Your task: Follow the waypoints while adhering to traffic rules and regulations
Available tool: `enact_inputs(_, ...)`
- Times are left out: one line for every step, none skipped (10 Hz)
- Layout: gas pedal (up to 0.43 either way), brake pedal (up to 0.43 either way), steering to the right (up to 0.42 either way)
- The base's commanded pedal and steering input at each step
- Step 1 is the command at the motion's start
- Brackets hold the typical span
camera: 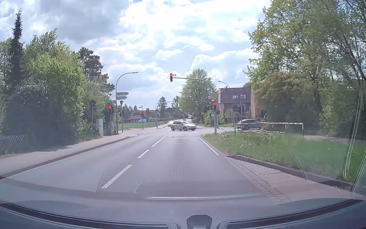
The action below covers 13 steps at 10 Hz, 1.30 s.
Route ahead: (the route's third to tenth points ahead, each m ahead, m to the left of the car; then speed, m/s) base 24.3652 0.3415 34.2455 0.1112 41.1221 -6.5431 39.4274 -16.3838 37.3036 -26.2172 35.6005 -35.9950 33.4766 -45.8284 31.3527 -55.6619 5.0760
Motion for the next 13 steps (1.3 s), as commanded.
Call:
enact_inputs(0.000, 0.152, -0.005)
enact_inputs(0.000, 0.146, -0.005)
enact_inputs(0.000, 0.146, -0.005)
enact_inputs(0.000, 0.140, -0.005)
enact_inputs(0.000, 0.140, -0.004)
enact_inputs(0.000, 0.140, -0.004)
enact_inputs(0.000, 0.140, -0.004)
enact_inputs(0.000, 0.134, -0.004)
enact_inputs(0.000, 0.134, -0.004)
enact_inputs(0.000, 0.128, -0.004)
enact_inputs(0.000, 0.116, -0.004)
enact_inputs(0.000, 0.098, -0.004)
enact_inputs(0.000, 0.098, -0.004)
